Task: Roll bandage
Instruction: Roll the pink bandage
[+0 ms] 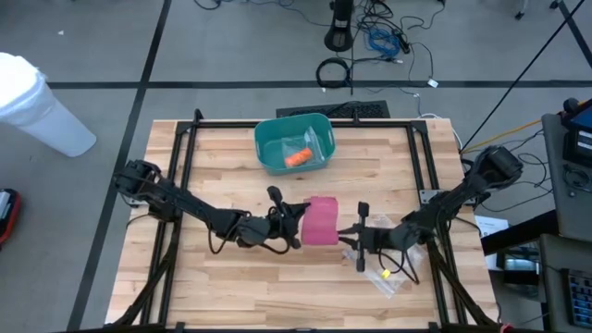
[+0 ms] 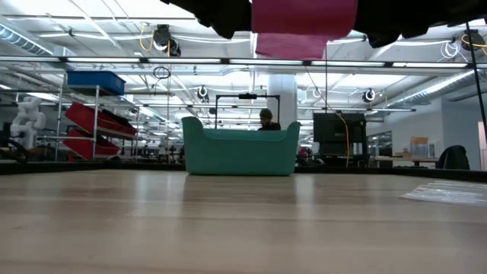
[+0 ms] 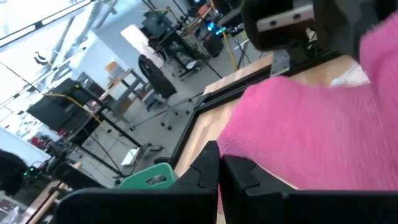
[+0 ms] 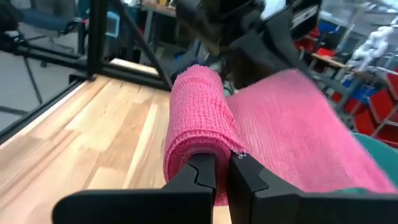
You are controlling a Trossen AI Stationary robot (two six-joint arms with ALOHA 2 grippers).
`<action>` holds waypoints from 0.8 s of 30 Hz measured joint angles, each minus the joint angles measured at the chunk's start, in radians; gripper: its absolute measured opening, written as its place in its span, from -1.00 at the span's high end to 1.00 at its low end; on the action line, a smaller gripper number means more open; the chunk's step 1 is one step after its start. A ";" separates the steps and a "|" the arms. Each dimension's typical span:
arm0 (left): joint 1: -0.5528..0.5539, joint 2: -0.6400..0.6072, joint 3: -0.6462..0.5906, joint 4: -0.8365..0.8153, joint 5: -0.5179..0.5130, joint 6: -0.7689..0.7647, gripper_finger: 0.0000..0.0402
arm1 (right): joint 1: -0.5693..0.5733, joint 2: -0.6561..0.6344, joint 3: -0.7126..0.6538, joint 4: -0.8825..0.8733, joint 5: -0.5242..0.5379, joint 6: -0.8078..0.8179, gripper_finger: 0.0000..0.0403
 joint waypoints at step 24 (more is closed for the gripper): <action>-0.196 -0.001 -0.001 0.096 0.094 0.106 1.00 | 0.001 0.030 0.000 0.033 0.125 -0.032 0.98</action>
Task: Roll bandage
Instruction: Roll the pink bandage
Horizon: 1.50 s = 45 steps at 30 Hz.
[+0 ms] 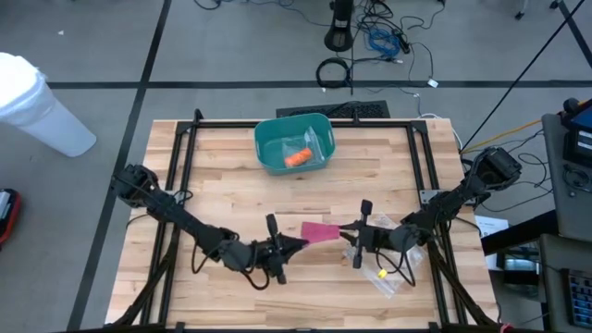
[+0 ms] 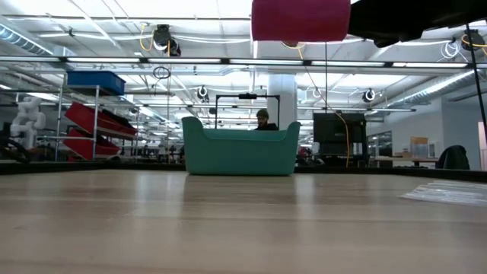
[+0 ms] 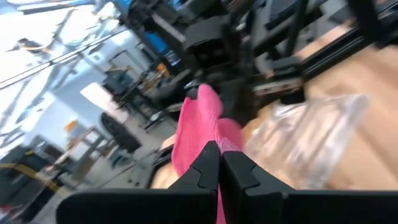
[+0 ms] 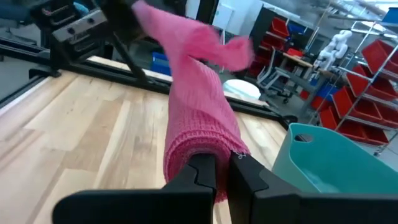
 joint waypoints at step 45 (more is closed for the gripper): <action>0.005 -0.041 0.000 -0.157 -0.010 -0.114 -0.07 | -0.001 0.000 0.000 0.042 0.013 -0.011 0.98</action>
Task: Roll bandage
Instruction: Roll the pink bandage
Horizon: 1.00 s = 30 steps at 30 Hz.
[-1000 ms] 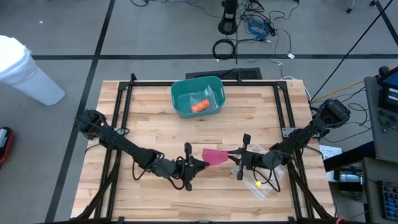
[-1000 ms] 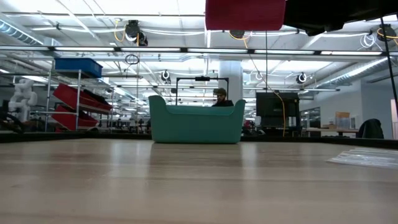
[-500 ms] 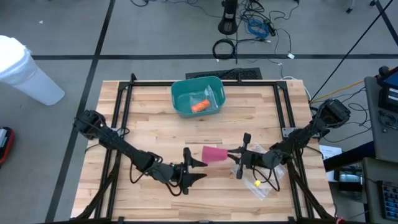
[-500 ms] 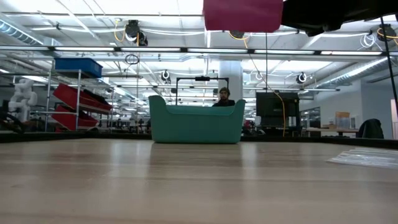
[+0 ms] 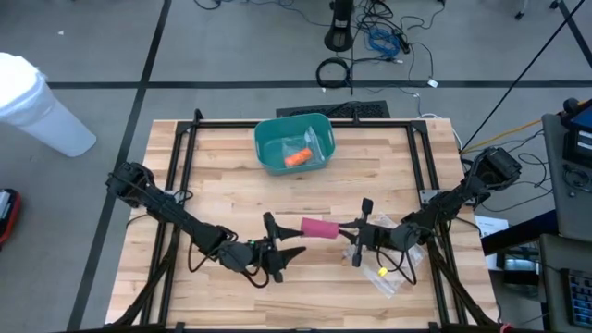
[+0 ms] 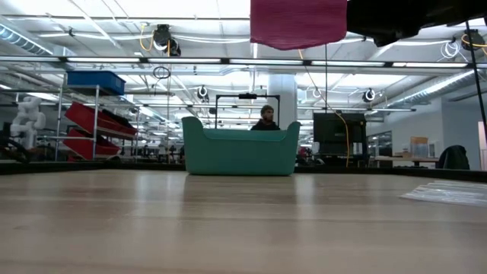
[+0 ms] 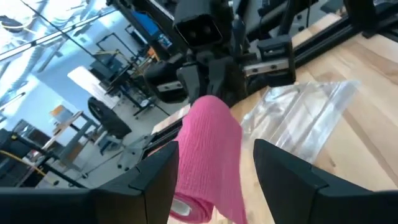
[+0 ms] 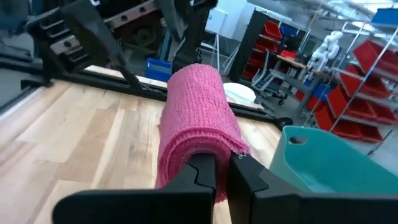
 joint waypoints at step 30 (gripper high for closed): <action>-0.033 -0.001 0.000 -0.204 -0.129 -0.151 -0.07 | -0.331 -0.032 0.000 -0.219 -0.672 1.067 0.95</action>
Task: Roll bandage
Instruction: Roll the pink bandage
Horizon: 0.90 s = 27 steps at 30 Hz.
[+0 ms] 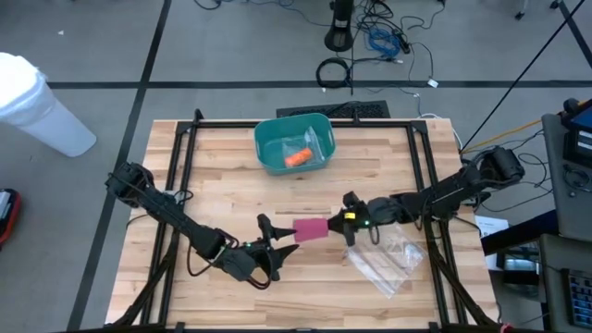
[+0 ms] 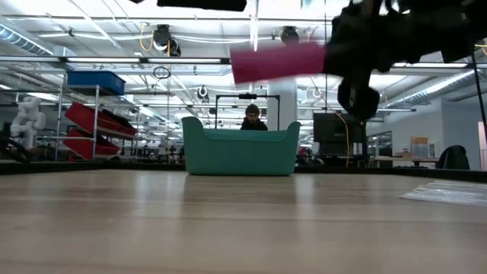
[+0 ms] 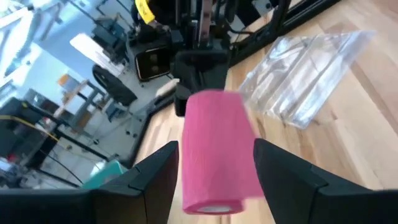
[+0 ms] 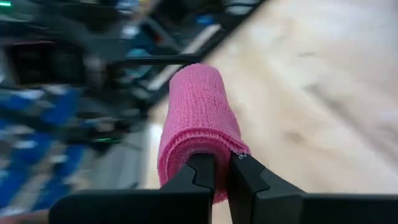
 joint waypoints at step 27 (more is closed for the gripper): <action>0.061 0.000 0.000 -0.064 0.096 -0.136 -0.07 | -0.101 0.389 0.003 0.124 -0.167 0.152 0.53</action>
